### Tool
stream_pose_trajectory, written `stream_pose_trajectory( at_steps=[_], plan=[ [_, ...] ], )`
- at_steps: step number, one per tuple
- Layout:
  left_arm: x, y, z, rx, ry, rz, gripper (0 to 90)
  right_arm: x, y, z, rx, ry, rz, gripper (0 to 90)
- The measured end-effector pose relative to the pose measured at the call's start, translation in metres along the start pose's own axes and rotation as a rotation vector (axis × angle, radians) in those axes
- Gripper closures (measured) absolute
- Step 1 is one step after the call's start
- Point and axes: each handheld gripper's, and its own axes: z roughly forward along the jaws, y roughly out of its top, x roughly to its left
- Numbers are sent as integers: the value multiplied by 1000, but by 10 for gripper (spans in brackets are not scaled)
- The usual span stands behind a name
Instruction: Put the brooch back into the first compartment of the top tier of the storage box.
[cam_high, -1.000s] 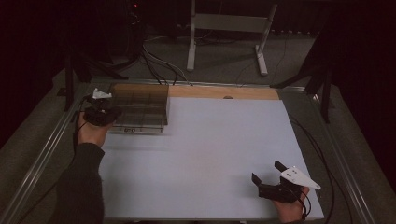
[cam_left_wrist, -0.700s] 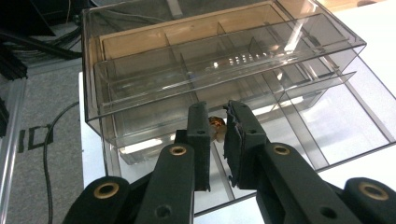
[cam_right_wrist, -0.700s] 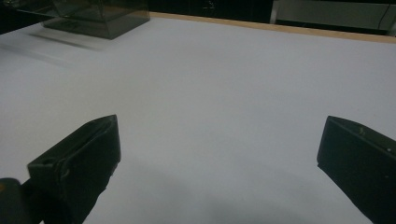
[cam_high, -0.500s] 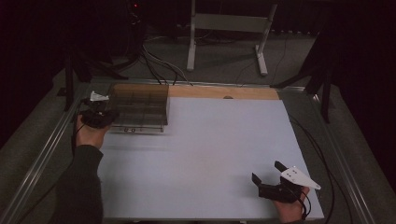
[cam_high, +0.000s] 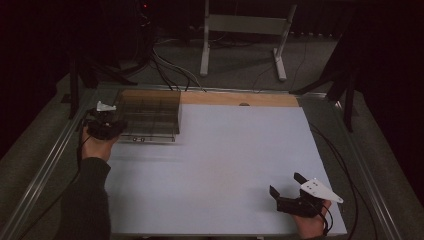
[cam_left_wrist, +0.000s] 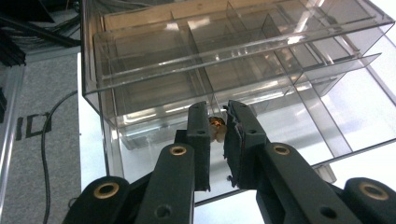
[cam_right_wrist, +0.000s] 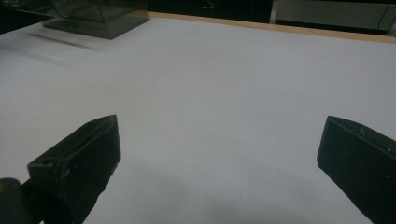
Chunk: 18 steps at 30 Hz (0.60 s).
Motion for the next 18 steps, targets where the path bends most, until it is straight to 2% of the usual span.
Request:
stream_pose_trajectory(
  at_steps=[18],
  plan=[
    [4, -10, 9, 29, 11, -19, 811, 0, 0, -1, 0, -2, 3, 0]
  ],
)
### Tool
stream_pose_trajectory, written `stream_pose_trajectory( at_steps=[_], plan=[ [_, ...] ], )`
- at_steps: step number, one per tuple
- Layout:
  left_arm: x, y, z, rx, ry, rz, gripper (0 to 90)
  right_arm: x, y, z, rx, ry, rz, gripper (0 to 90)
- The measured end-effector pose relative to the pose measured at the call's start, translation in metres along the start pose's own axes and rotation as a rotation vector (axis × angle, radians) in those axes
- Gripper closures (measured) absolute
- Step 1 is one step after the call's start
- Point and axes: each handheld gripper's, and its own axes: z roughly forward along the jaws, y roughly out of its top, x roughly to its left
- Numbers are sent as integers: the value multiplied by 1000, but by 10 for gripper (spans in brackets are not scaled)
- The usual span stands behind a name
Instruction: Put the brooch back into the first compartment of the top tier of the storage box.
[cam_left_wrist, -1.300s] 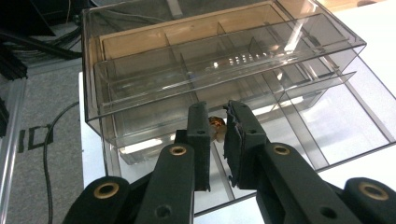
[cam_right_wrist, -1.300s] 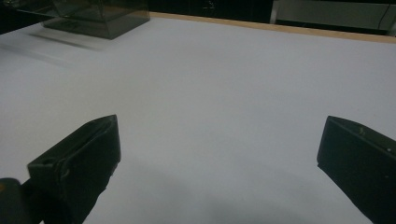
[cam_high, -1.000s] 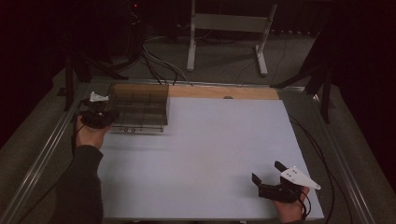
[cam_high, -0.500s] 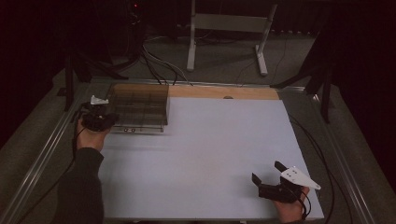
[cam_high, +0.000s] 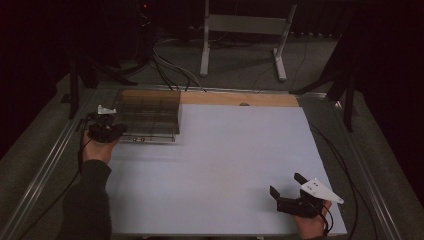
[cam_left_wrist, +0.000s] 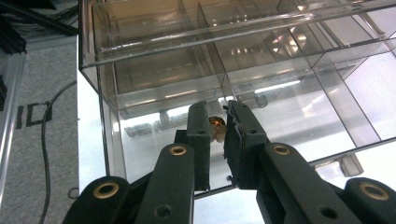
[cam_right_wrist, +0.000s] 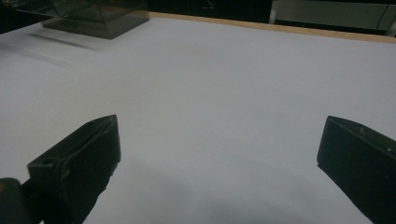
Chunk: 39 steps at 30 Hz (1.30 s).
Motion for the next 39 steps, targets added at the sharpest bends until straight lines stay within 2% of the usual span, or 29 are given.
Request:
stream_pose_trajectory(
  at_steps=[14, 15, 17, 20, 23, 25, 28, 29, 30, 31, 34, 38, 39],
  plan=[
    [-1, 0, 3, 11, 8, 1, 794, 0, -1, 0, 1, -2, 3, 0],
    [-1, 0, 2, 2, 16, -7, 759, 0, -1, 0, 2, -2, 2, 0],
    [1, 0, 0, -31, 9, -33, 607, 0, -1, 0, 3, -2, 1, 0],
    [1, 0, -3, -61, 40, -50, 397, 0, -1, 0, 3, -3, 2, 0],
    [3, 0, -6, -84, 45, -79, 263, 0, -1, 0, 3, -2, 1, 0],
    [4, 0, -8, -96, 34, -89, 194, 0, -1, 0, 3, -3, 1, 0],
    [3, 0, -11, -112, 28, -84, 141, 0, -1, 0, 4, -2, 1, 0],
    [0, 0, -16, -128, -10, -72, 66, 0, -1, 0, 5, -2, 2, 0],
    [-1, 0, -18, -131, -22, -67, 35, 0, -1, 0, 5, -3, 2, 0],
    [-1, 0, -18, -131, -22, -67, 17, 0, -1, 0, 5, -2, 2, 0],
    [-8, -5, -28, -171, -44, -41, 3, 0, -1, 0, 6, -2, -1, 0],
    [-10, -10, -33, -195, -58, -35, 3, 1, -1, 1, 7, 0, -5, 0],
    [-13, -16, -39, -215, -69, -23, 3, 2, -1, 1, 9, 3, -7, 0]
  ],
)
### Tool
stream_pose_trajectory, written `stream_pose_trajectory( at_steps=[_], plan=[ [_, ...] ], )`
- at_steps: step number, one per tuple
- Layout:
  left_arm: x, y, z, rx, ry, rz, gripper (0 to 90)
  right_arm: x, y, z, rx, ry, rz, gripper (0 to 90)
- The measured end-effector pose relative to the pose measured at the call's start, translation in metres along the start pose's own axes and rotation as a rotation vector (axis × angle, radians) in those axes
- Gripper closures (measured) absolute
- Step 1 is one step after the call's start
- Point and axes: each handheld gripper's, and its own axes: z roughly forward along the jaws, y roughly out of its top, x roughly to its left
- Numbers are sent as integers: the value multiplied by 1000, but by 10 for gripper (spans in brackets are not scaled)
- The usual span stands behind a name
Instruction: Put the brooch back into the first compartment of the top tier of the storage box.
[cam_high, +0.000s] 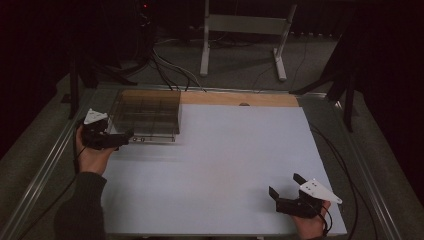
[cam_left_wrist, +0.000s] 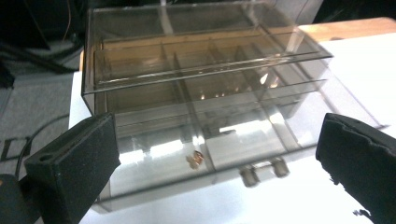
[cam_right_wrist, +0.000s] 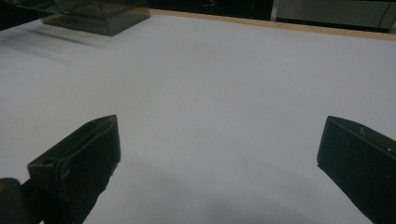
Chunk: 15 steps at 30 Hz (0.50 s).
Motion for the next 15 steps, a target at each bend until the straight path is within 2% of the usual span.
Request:
stream_pose_trajectory(
  at_steps=[5, 8, 15],
  plan=[
    [-8, -13, -15, -52, -30, 27, 3, 1, 0, 0, 0, 2, -3, 0],
    [-13, -22, -20, -59, -36, 53, 3, 2, 0, 1, 2, 3, -3, 0],
    [-22, -41, -30, -84, -65, 79, 4, 5, 0, 3, 7, 11, -7, 0]
  ],
)
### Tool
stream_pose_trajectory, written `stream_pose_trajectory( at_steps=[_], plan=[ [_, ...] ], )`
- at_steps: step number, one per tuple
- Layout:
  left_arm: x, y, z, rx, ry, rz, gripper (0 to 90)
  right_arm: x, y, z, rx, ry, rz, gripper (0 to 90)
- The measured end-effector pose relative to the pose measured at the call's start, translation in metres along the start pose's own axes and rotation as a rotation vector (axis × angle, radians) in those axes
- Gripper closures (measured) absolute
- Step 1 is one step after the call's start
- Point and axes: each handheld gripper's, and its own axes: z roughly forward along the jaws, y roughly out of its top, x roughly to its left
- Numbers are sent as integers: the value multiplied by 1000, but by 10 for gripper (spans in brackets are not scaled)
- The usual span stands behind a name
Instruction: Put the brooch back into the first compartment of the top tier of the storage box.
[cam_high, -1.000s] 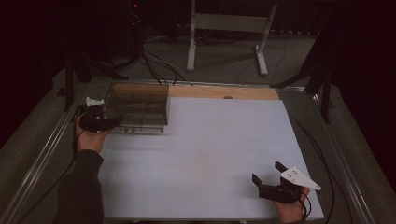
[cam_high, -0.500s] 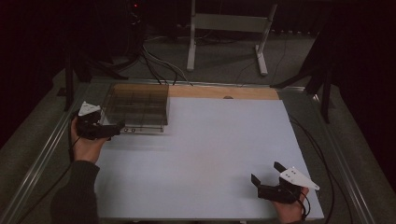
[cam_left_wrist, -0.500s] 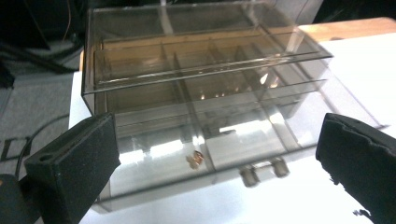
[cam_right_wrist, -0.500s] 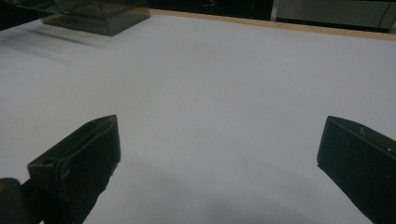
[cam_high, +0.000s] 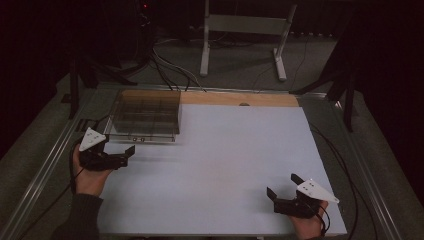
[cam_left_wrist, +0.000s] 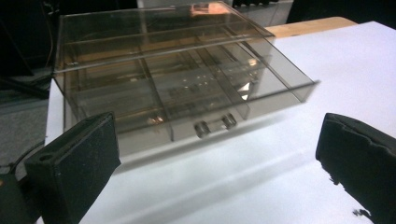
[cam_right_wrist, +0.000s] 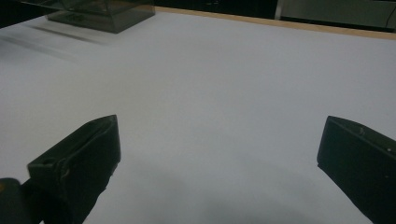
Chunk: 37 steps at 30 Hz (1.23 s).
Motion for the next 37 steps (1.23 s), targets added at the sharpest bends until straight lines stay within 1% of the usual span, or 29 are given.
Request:
stream_pose_trajectory(
  at_steps=[2, 4, 6, 13, 15, 16, 17, 23, 24, 25, 29, 30, 37],
  plan=[
    [-4, -5, -3, -2, 1, 14, 4, 1, 0, 0, 0, 3, 1, 0],
    [-8, -10, -5, -9, 2, 16, 3, 1, 0, 1, 2, 5, -3, 0],
    [-13, -16, -8, -20, -5, 19, 4, 1, 0, 1, 1, 6, -3, 0],
    [-28, -39, -11, -32, -49, 26, 4, 2, 0, 2, 1, 13, -6, 0],
    [-28, -39, -11, -32, -49, 26, 4, 3, 0, 3, 3, 15, -5, 0],
    [-32, -48, -11, -35, -57, 32, 4, 3, 0, 4, 2, 21, -6, 0],
    [-33, -51, -11, -35, -59, 33, 4, 4, 0, 5, 4, 23, -4, 0],
    [-36, -59, -11, -38, -59, 36, 4, 5, 1, 8, 5, 28, -7, 0],
    [-39, -62, -13, -57, -64, 27, 4, 5, 1, 8, 5, 29, -7, 0],
    [-40, -64, -14, -64, -69, 26, 4, 3, 1, 8, 3, 27, -3, 0],
    [-41, -67, -17, -75, -72, 26, 4, 1, 1, 8, 0, 24, 9, 0],
    [-43, -69, -19, -73, -66, 34, 4, 0, 1, 8, 2, 23, 12, 0],
    [-43, -73, -18, -56, -70, 34, 4, -1, 1, 10, 20, 25, 17, 0]
  ],
)
